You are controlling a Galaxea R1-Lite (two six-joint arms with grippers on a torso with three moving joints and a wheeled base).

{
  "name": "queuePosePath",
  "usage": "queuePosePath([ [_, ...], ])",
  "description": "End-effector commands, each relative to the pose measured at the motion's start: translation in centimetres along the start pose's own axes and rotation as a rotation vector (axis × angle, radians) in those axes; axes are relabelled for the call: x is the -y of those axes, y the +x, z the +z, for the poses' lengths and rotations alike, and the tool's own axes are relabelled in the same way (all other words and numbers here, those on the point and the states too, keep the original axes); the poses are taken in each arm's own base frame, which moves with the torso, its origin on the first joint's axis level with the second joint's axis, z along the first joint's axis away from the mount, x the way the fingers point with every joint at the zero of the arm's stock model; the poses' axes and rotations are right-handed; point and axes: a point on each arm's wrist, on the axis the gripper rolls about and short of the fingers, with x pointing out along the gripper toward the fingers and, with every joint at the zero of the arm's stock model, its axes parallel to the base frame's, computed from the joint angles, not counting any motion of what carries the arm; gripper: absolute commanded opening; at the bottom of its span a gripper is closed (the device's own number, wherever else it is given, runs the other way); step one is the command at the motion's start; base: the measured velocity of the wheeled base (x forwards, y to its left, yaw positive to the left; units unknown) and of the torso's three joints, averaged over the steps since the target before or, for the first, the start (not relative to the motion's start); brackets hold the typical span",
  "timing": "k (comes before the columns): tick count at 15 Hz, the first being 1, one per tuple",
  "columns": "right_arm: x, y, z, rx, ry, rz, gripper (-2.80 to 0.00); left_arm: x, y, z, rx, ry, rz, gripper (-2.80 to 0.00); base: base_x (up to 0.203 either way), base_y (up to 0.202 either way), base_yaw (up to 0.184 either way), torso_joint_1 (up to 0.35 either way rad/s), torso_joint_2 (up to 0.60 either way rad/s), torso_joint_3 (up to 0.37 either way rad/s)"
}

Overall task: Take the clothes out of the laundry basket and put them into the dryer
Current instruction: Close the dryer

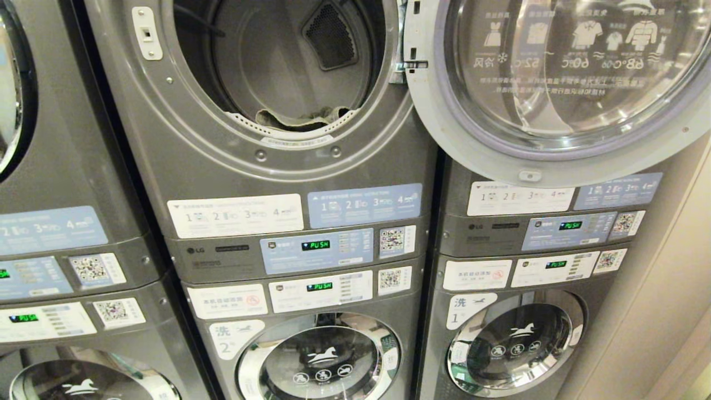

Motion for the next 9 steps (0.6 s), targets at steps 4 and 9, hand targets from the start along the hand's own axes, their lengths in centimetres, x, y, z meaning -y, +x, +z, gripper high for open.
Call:
queuePosePath([
  [4,-0.4,1.6,5.1,-0.02,0.153,-0.08,-2.8,0.0,0.1,-0.4,-0.012,0.0,0.001,-2.8,0.0,0.0,0.0,0.0,0.0,0.0],
  [9,-1.1,12.1,8.9,-0.269,0.323,-0.274,-2.8,0.0,0.1,-0.4,-0.012,0.0,0.001,-2.8,0.0,0.0,0.0,0.0,0.0,0.0],
])
